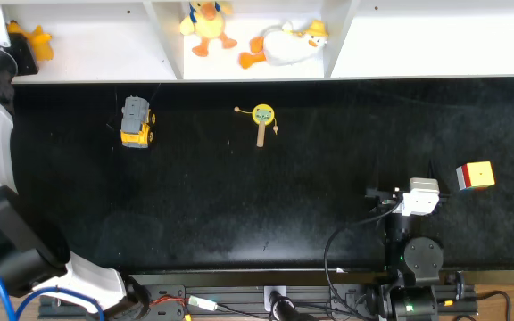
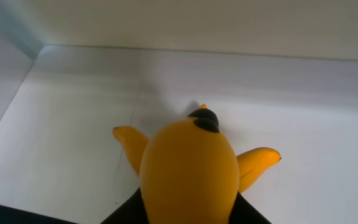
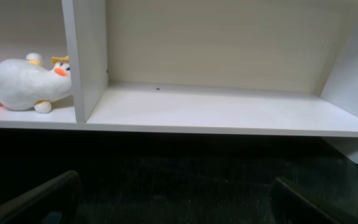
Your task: Store Toys
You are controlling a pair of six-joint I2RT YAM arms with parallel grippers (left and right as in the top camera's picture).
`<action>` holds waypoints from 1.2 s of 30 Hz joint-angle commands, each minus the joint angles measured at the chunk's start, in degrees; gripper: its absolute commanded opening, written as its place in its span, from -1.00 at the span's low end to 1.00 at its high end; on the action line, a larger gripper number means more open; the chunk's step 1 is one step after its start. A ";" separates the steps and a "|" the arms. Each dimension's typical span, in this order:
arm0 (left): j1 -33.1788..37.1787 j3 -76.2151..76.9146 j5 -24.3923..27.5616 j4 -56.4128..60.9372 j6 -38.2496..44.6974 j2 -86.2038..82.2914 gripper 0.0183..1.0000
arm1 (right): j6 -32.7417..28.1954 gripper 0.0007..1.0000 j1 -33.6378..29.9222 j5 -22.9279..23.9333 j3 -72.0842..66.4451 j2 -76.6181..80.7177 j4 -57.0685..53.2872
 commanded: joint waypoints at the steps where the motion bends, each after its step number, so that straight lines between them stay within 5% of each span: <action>1: -0.22 1.79 0.17 0.07 -1.27 0.76 -0.63 | 0.39 0.99 -0.37 -0.02 -0.70 -0.44 0.33; 9: -0.33 1.77 0.20 -0.98 -1.27 2.62 -0.50 | 0.39 0.99 -0.37 -0.02 -0.70 -0.44 0.33; 10: -0.44 1.77 0.22 -0.92 -1.27 2.93 -0.18 | 0.37 0.99 -0.37 -0.02 -0.70 -0.44 0.31; 12: -0.59 1.77 0.20 -0.72 -1.27 3.17 0.14 | 0.39 0.99 -0.37 -0.02 -0.70 -0.44 0.33; 14: -0.81 1.77 0.20 -0.52 -1.27 3.26 0.75 | 0.39 0.99 -0.37 -0.02 -0.70 -0.44 0.31; 36: -0.96 1.79 0.20 2.54 -1.31 3.28 1.00 | 0.39 0.99 -0.37 -0.02 -0.70 -0.44 0.33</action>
